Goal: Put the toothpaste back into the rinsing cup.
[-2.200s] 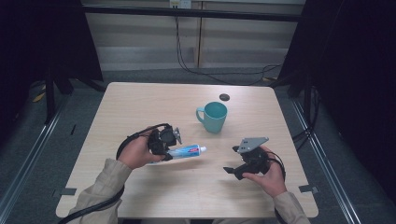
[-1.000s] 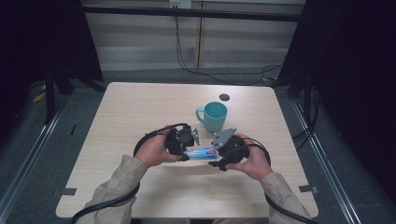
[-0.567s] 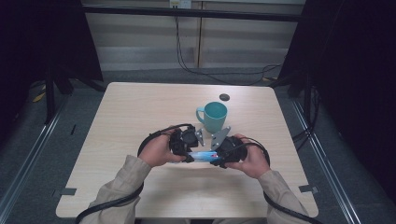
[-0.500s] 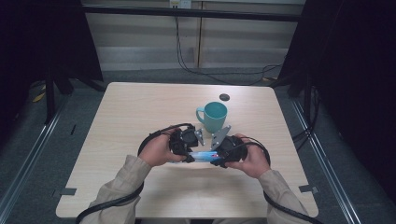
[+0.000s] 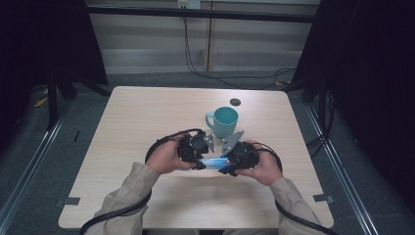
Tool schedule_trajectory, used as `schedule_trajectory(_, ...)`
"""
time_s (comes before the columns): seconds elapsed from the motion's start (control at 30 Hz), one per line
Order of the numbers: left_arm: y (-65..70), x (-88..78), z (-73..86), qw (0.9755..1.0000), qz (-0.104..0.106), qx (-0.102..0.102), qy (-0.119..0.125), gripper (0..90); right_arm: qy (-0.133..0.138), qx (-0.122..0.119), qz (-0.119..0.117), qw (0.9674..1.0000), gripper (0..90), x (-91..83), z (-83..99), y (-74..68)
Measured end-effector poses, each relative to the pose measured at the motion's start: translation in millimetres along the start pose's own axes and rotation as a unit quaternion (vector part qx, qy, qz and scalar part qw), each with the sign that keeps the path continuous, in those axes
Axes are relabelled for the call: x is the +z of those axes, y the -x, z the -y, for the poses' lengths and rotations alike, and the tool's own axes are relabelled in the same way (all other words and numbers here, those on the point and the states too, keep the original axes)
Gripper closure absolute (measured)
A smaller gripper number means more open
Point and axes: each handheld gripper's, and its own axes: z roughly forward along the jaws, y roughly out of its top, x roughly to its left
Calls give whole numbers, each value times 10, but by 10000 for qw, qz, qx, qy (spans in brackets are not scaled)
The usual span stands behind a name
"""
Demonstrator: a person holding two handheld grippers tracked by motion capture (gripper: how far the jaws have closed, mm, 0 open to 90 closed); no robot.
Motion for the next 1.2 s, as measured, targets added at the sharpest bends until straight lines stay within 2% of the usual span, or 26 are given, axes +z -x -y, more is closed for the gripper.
schedule_trajectory(0.03, 3, 10, -10, 10000, 26, -16, 5, 723, -10, 2, 7, 10000, 564, 10, -2, 0)
schedule_trajectory(0.07, 8, 13, -15, 10000, -46, 62, 34, 708, -115, 106, -97, 9998, 593, 21, -3, -11)
schedule_trajectory(0.1, 12, 21, -10, 9997, -142, 182, 94, 693, -215, 167, -34, 9996, 614, 16, -4, -28)
schedule_trajectory(0.13, 6, 30, 2, 9997, -109, 88, 221, 674, -213, 188, -11, 9996, 634, 0, -3, -31)
schedule_trajectory(0.17, -9, 21, 18, 9992, -186, 53, 352, 640, -150, 193, -114, 9996, 655, -17, -2, -28)
schedule_trajectory(0.2, -26, 8, 38, 9982, -351, 37, 491, 577, -132, 251, -48, 9996, 664, -44, -4, -32)
schedule_trajectory(0.23, -35, -4, 56, 9973, -495, -66, 539, 434, -146, 287, 9, 9995, 671, -72, -3, -31)
schedule_trajectory(0.27, -48, -28, 78, 9967, -519, -116, 611, 366, -137, 294, 32, 9995, 677, -97, 6, -21)
schedule_trajectory(0.37, -52, -70, 129, 9969, -567, -103, 529, 345, -178, 373, 119, 9991, 682, -141, 58, 1)
schedule_trajectory(0.47, -74, -81, 188, 9964, -638, -209, 517, 281, -87, 523, 156, 9985, 682, -199, 111, 26)
schedule_trajectory(0.53, -88, -94, 231, 9960, -621, -279, 586, 262, -50, 540, 208, 9983, 682, -229, 141, 41)
schedule_trajectory(0.6, -87, -97, 267, 9956, -733, -252, 522, 258, -48, 652, 249, 9976, 684, -254, 173, 51)
schedule_trajectory(0.67, -92, -94, 301, 9953, -728, -320, 554, 258, -39, 646, 292, 9975, 688, -285, 184, 62)
schedule_trajectory(0.77, -109, -98, 346, 9944, -847, -353, 523, 228, 68, 705, 364, 9968, 690, -349, 169, 63)
schedule_trajectory(0.83, -108, -99, 367, 9937, -941, -274, 549, 218, 217, 622, 386, 9971, 690, -394, 152, 63)
schedule_trajectory(0.87, -103, -91, 371, 9930, -972, -329, 591, 218, 217, 622, 386, 9971, 690, -394, 152, 63)
schedule_trajectory(0.93, -103, -73, 372, 9935, -953, -265, 569, 217, 254, 649, 361, 9969, 690, -420, 145, 64)
schedule_trajectory(1.0, -101, -59, 365, 9936, -982, -219, 513, 235, 323, 623, 379, 9968, 690, -440, 135, 59)
schedule_trajectory(1.07, -95, -31, 352, 9933, -998, -180, 555, 252, 344, 619, 357, 9969, 690, -441, 126, 52)
schedule_trajectory(1.1, -93, -6, 341, 9934, -1013, -148, 517, 292, 346, 571, 340, 9972, 690, -436, 112, 45)
schedule_trajectory(1.2, -93, 37, 317, 9932, -1041, -27, 521, 336, 349, 568, 326, 9972, 690, -437, 102, 40)
